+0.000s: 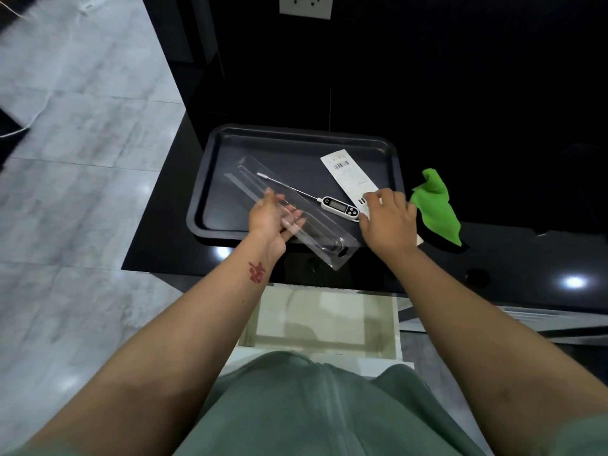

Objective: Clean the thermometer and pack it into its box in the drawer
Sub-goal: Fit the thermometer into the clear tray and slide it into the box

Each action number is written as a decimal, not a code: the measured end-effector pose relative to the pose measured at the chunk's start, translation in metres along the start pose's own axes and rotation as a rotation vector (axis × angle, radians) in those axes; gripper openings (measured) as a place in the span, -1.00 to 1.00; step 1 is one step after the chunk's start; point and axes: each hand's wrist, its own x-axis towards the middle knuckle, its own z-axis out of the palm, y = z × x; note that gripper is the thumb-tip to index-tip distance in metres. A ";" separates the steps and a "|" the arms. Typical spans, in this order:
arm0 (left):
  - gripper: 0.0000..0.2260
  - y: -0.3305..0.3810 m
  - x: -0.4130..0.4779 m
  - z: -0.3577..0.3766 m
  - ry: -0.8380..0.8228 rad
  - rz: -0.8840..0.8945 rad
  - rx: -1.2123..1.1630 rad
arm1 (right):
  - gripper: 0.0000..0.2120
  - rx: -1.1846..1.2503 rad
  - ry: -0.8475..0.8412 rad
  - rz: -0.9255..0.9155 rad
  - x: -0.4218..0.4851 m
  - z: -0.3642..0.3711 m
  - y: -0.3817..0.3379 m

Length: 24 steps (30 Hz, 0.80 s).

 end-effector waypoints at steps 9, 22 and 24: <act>-0.79 0.009 0.003 -0.010 -0.079 -0.022 -0.011 | -0.61 -0.048 -0.141 -0.068 0.014 0.007 -0.027; -0.72 0.026 0.010 -0.004 -0.113 -0.027 -0.083 | -0.67 0.554 -0.085 -0.143 0.024 -0.041 -0.053; -0.70 0.025 0.008 0.001 -0.111 -0.030 -0.102 | -0.69 0.483 -0.097 -0.211 0.022 -0.042 -0.049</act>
